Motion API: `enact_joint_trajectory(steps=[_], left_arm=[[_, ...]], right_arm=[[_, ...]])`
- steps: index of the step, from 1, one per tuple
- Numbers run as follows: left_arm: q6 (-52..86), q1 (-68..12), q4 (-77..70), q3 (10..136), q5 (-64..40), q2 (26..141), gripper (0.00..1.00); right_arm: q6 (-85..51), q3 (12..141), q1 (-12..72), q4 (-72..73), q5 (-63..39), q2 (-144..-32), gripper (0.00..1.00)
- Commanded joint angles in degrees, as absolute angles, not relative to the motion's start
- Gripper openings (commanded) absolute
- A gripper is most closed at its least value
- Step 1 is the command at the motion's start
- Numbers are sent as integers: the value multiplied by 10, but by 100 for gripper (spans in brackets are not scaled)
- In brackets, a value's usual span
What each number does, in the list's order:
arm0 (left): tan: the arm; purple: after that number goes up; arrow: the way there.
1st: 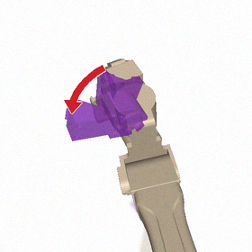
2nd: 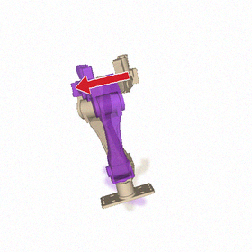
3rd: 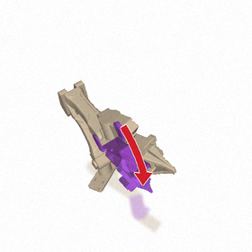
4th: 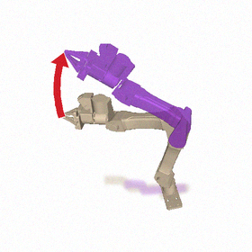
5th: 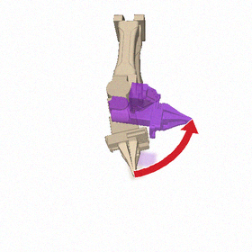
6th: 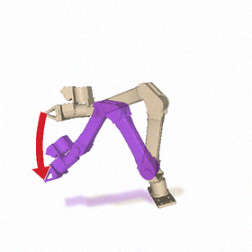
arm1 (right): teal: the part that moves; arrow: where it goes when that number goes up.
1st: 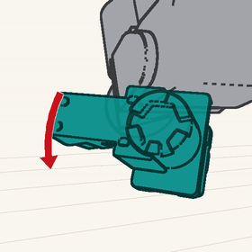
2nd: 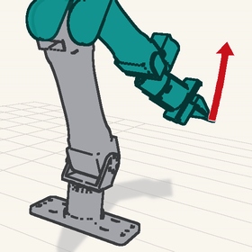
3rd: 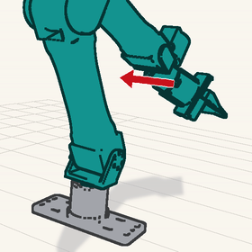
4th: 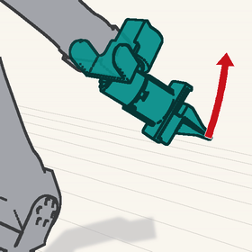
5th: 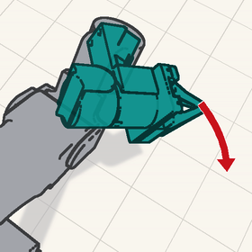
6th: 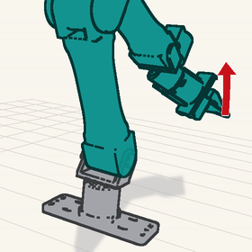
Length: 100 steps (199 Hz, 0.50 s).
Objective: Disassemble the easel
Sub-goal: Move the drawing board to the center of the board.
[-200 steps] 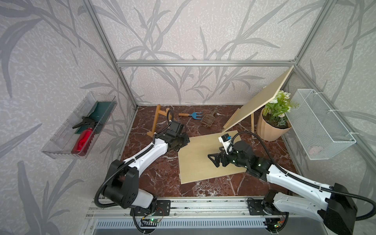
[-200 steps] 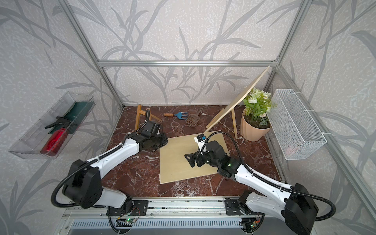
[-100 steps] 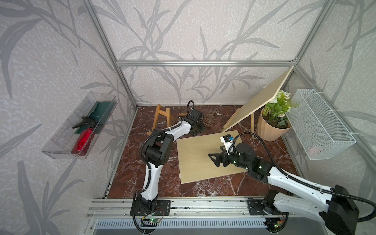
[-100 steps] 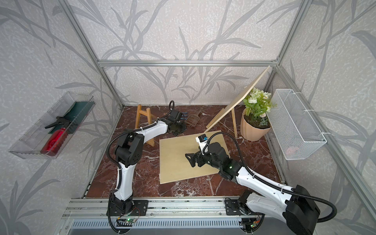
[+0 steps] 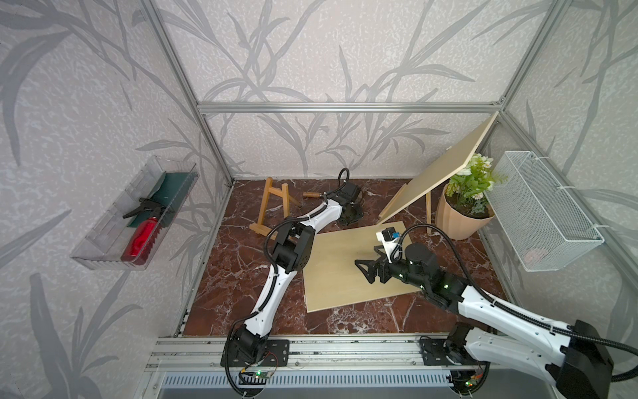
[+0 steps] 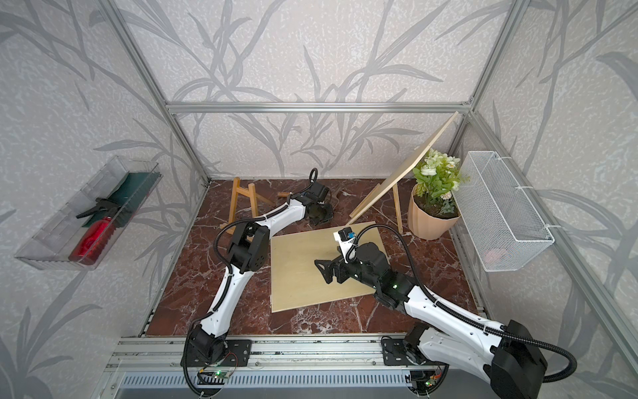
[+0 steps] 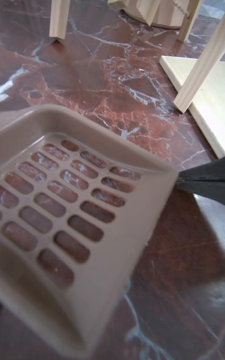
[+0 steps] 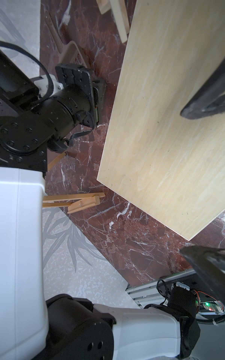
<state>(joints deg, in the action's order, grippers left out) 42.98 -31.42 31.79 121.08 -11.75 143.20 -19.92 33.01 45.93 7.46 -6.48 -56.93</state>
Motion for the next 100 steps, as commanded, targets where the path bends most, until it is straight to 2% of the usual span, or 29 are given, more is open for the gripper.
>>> enact_joint_trajectory(steps=[1,49,100], left_arm=[[414,-320,361,1234,-119,1455,0],[404,-336,377,1242,-142,1477,0],[423,-354,320,1150,-163,1440,0]], right_arm=[[-195,324,462,88,-65,-558,100],[-195,323,462,88,-66,-555,100],[-193,320,462,88,-60,-545,100]])
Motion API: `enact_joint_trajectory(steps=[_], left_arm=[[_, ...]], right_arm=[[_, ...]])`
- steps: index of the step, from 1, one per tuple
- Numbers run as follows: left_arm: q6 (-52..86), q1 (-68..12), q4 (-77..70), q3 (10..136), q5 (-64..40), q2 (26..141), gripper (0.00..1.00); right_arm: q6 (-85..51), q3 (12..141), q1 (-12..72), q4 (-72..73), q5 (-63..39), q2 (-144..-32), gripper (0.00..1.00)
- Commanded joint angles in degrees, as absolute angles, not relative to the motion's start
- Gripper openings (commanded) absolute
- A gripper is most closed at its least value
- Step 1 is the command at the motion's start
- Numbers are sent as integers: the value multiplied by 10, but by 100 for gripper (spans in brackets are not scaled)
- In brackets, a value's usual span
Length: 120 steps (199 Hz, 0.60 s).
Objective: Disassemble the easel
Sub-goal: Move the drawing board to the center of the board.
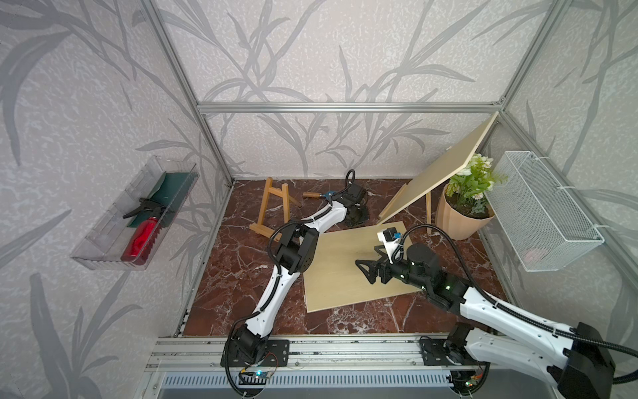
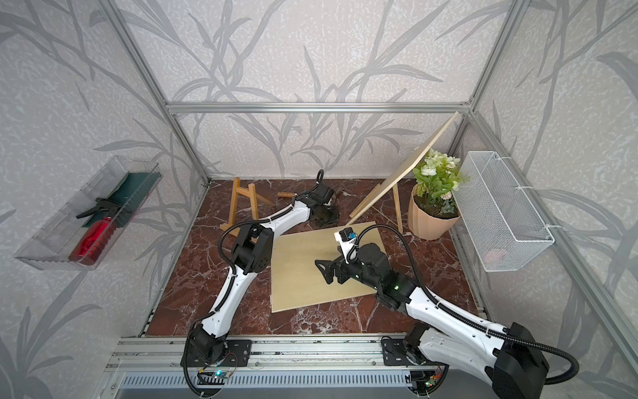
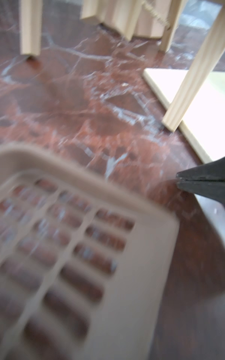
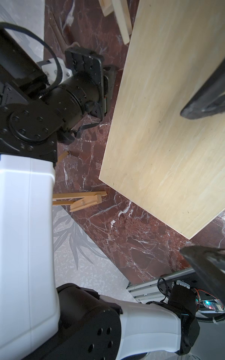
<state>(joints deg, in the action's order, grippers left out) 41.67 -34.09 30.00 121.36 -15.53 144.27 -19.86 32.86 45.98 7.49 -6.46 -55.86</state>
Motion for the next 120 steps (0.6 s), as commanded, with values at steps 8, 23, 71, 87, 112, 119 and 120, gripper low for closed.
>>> enact_joint_trajectory(steps=[8,23,71,87,112,119,120], left_arm=[[426,-357,307,1132,-166,1433,0],[432,-363,293,1110,-174,1425,0],[449,-372,259,1061,-194,1406,0],[458,-375,229,1026,-204,1388,0],[459,-380,214,1006,-218,1375,0],[461,-381,210,1003,-224,1374,0],[460,-382,210,1003,-224,1374,0]], right_arm=[[-193,321,462,87,-59,-543,100],[-193,320,462,87,-58,-541,100],[-192,319,462,86,-53,-535,100],[-191,319,462,85,-52,-534,100],[-191,319,462,85,-52,-536,100],[-191,319,462,86,-53,-537,100],[-191,319,462,86,-53,-537,100]])
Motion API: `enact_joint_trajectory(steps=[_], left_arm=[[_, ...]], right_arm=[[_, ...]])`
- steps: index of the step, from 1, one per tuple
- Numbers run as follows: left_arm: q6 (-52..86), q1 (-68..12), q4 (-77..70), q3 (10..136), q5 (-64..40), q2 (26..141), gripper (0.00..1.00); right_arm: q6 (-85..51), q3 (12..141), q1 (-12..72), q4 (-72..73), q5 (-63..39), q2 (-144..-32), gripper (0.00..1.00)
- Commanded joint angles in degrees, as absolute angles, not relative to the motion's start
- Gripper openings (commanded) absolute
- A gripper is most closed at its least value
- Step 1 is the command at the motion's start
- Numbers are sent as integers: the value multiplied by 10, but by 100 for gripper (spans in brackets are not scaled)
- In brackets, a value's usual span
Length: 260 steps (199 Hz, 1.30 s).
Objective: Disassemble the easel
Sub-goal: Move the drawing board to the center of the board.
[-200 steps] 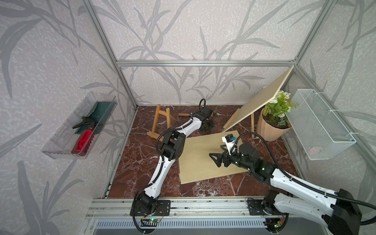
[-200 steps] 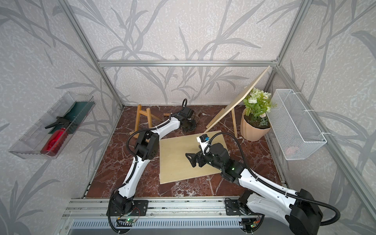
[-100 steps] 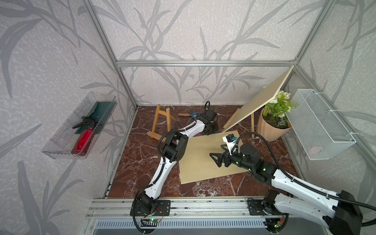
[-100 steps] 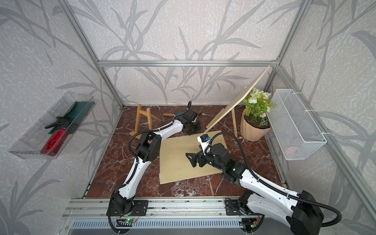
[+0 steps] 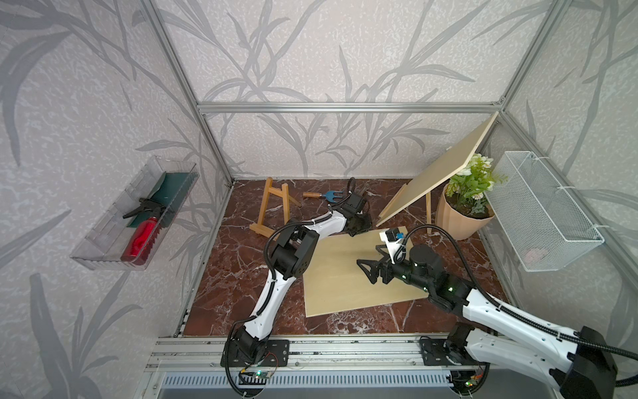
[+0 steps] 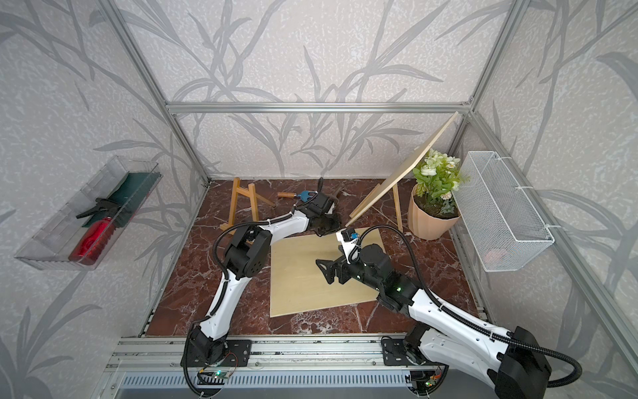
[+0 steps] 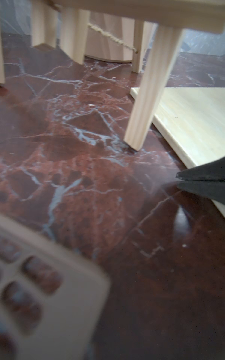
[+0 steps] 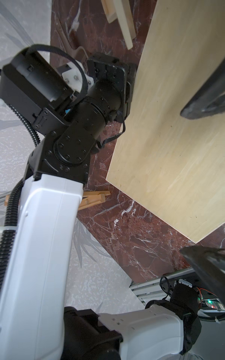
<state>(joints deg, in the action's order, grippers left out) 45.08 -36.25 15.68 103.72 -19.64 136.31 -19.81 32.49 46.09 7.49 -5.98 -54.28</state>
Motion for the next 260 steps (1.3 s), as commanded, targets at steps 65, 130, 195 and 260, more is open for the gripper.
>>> enact_joint_trajectory(steps=[65,130,195,260], left_arm=[[458,-393,205,1014,-259,1381,0],[461,-395,203,1000,-272,1354,0],[440,-377,241,928,-208,1196,7],[443,-358,261,782,-118,941,46]], right_arm=[[-190,319,462,84,-49,-538,100],[-188,319,462,83,-48,-542,100],[-187,320,462,83,-51,-541,100],[-178,316,463,91,-52,-543,100]])
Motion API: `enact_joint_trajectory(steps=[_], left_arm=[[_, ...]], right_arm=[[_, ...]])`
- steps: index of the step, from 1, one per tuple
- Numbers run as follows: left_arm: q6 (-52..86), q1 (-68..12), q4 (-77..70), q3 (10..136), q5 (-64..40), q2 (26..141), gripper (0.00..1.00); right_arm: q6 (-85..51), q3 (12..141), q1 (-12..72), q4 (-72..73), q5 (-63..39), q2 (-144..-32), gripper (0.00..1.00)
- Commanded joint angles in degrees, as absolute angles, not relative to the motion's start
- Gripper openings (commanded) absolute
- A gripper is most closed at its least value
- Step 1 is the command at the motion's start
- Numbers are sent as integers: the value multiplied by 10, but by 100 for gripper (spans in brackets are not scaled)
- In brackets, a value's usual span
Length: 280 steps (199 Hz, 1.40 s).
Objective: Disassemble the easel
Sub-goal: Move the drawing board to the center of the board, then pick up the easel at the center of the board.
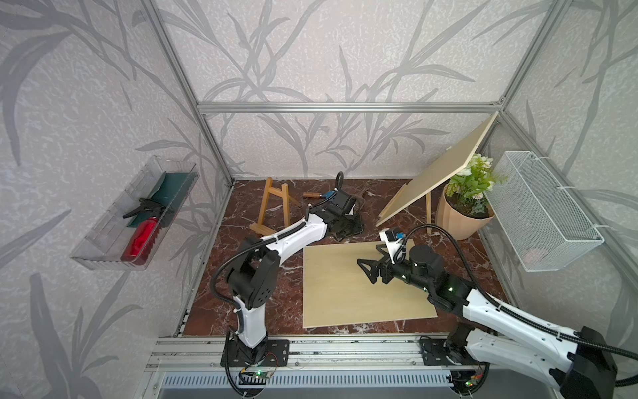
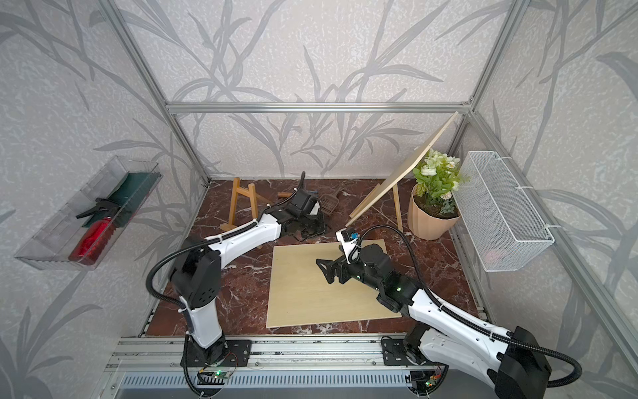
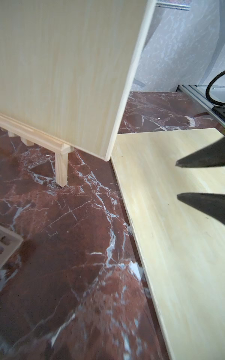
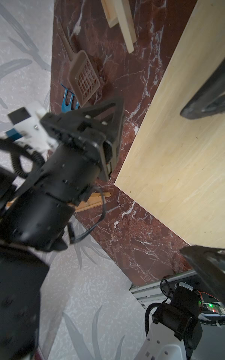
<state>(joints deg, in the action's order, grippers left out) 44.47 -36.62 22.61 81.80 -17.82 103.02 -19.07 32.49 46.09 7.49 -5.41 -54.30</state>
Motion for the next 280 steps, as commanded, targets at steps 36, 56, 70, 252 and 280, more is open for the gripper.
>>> enact_joint_trajectory(steps=[36,56,70,252,280], left_arm=[[420,-353,336,719,5,749,78],[406,-345,404,698,56,661,83],[392,-333,449,684,73,612,84],[338,-49,470,513,33,338,86],[337,-39,470,513,33,329,86]], right_arm=[[-167,335,466,80,-56,-570,98],[-166,382,476,41,-50,-618,95],[-169,420,489,29,-50,-663,92],[-107,987,569,42,-7,-1241,77],[-128,1018,551,61,-4,-1274,75]])
